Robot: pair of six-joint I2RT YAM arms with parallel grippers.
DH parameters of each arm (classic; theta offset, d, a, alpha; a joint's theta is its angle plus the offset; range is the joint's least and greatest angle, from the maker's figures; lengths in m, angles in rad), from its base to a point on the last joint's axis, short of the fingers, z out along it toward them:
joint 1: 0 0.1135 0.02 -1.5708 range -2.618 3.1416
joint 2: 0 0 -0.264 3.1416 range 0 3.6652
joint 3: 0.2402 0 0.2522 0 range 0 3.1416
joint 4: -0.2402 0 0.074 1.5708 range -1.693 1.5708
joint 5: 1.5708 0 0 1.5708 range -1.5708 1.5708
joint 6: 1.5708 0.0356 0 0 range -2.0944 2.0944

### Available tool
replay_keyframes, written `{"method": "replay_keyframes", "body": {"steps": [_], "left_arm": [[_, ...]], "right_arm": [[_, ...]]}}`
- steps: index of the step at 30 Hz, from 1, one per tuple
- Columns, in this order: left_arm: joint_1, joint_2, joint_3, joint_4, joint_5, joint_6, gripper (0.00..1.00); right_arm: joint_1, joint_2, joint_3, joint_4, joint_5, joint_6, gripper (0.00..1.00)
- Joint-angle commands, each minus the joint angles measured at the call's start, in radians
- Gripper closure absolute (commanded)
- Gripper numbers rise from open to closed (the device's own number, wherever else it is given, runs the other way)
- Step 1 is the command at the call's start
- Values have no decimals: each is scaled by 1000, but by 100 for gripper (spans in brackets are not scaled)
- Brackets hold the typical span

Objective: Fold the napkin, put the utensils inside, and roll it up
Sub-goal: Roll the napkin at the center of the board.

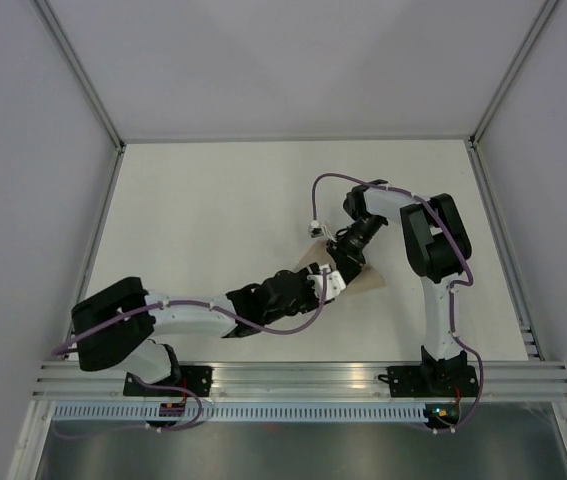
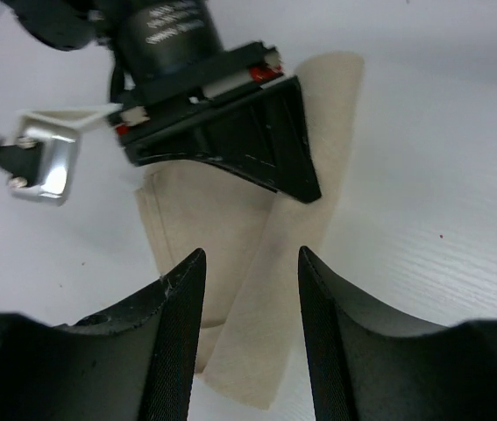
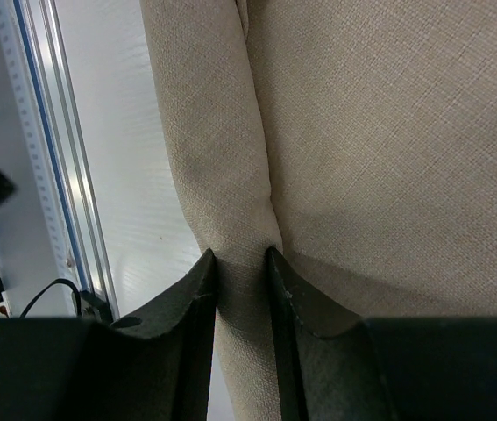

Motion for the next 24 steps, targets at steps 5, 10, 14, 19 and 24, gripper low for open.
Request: {"method": "replay_keyframes", "body": {"steps": [5, 10, 14, 19, 24], "left_arm": [[-72, 222, 117, 42, -82, 196, 48], [-72, 323, 143, 82, -82, 206, 48], [-70, 359, 144, 111, -92, 197, 47], [-66, 393, 150, 127, -109, 188, 46], [-53, 422, 164, 107, -88, 156, 39]], "right_arm": [[6, 61, 28, 72, 26, -53, 66], [1, 67, 29, 83, 41, -36, 66], [-1, 75, 39, 84, 41, -30, 66], [-1, 87, 49, 84, 45, -23, 66], [-1, 98, 53, 90, 52, -12, 66]]}}
